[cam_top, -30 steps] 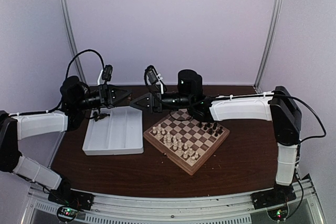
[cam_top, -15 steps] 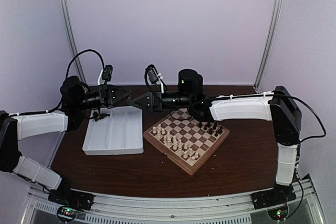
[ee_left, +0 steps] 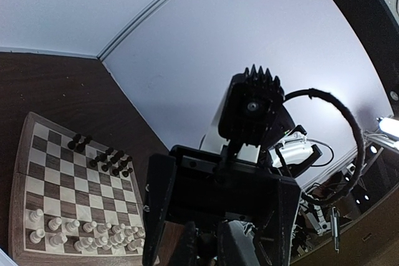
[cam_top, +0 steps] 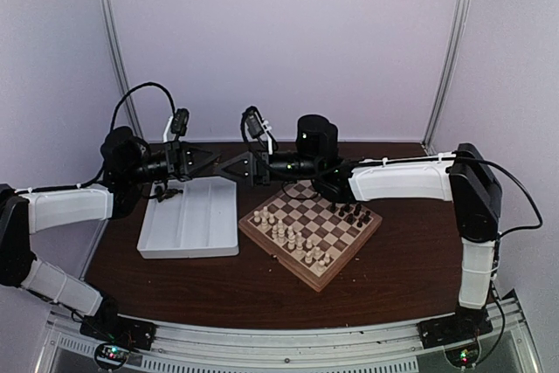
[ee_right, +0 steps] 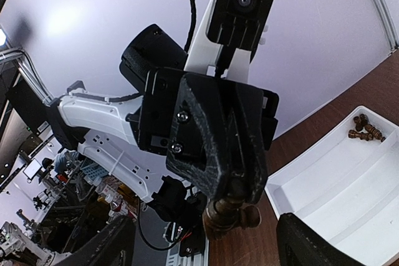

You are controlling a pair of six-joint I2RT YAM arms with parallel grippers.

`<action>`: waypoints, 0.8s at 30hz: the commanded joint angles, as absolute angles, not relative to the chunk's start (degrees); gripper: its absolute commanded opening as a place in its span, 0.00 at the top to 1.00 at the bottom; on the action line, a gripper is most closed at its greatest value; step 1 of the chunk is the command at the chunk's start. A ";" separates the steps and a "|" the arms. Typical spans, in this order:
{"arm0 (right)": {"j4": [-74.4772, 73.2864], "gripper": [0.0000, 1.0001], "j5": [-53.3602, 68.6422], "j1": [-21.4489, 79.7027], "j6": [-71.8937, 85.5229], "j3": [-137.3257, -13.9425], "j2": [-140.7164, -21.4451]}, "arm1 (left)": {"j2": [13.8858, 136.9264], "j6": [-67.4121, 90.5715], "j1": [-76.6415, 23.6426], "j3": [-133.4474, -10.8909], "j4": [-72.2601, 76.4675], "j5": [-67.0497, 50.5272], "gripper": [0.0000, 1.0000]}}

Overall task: Set up the chess pieces on the board
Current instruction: Pick up the chess piece from the storage box.

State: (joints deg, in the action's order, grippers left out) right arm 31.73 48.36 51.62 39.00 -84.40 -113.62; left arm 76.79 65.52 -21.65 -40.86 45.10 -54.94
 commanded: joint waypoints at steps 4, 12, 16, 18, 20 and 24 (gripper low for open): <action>32.15 0.21 48.23 51.55 37.09 -86.97 -113.89 | 75.70 65.51 -22.62 -42.31 47.01 -55.33 0.98; 31.59 0.42 49.29 51.68 36.80 -88.25 -115.13 | 76.20 65.94 -23.36 -42.46 47.68 -54.90 0.98; 31.16 0.44 49.48 51.68 36.37 -88.00 -115.05 | 76.29 66.00 -23.42 -42.63 47.65 -54.85 0.98; 30.88 0.43 49.40 51.67 36.10 -87.68 -114.94 | 76.37 66.16 -23.42 -42.70 47.76 -54.82 0.98; 30.64 0.40 49.34 51.68 35.80 -87.39 -114.88 | 76.38 66.18 -23.41 -42.88 47.73 -54.89 0.98; 29.96 0.42 49.13 51.68 35.20 -86.85 -114.69 | 76.46 66.29 -23.45 -43.26 47.72 -54.92 0.98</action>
State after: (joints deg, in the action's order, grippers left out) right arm 29.91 48.84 51.62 36.45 -86.65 -114.34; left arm 76.82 65.98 -23.09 -41.04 45.19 -54.87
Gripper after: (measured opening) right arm 0.599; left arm 0.079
